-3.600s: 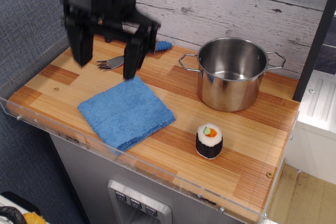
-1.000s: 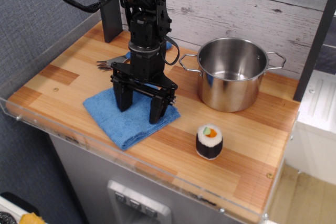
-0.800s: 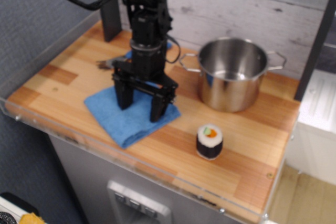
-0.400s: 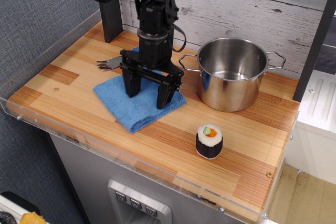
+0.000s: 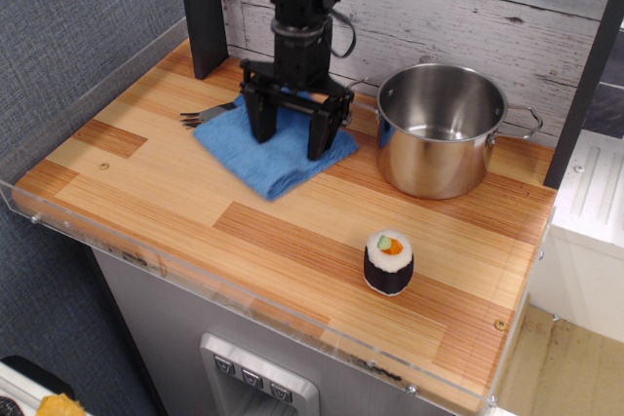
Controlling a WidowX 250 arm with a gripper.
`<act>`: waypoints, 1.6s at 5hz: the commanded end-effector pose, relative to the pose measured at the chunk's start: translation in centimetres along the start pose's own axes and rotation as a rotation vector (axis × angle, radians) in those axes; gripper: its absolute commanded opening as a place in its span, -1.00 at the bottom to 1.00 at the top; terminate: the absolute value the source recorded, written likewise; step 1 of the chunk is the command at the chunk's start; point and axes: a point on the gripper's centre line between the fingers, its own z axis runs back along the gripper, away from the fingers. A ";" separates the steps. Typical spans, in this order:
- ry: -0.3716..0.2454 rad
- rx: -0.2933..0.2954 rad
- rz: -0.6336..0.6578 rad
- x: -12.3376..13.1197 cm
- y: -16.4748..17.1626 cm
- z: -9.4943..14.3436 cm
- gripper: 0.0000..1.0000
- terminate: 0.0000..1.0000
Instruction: Place the napkin to the right of the fork.
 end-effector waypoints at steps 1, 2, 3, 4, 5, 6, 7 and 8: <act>-0.029 -0.005 -0.001 2.5 0.1 -0.1 1.00 -1.00; -0.028 -0.014 -0.011 2.2 -0.5 0.0 1.00 -1.00; -0.048 -0.010 -0.021 2.1 -0.7 1.1 1.00 -1.00; -0.061 -0.019 -0.026 2.0 -1.0 2.0 1.00 -1.00; -0.088 -0.042 -0.033 2.3 -1.2 3.5 1.00 -1.00; -0.124 -0.050 -0.040 2.5 -1.5 5.7 1.00 -1.00; -0.155 -0.049 -0.050 2.3 -1.7 7.8 1.00 -1.00; -0.176 -0.062 -0.056 1.9 -1.7 9.4 1.00 -1.00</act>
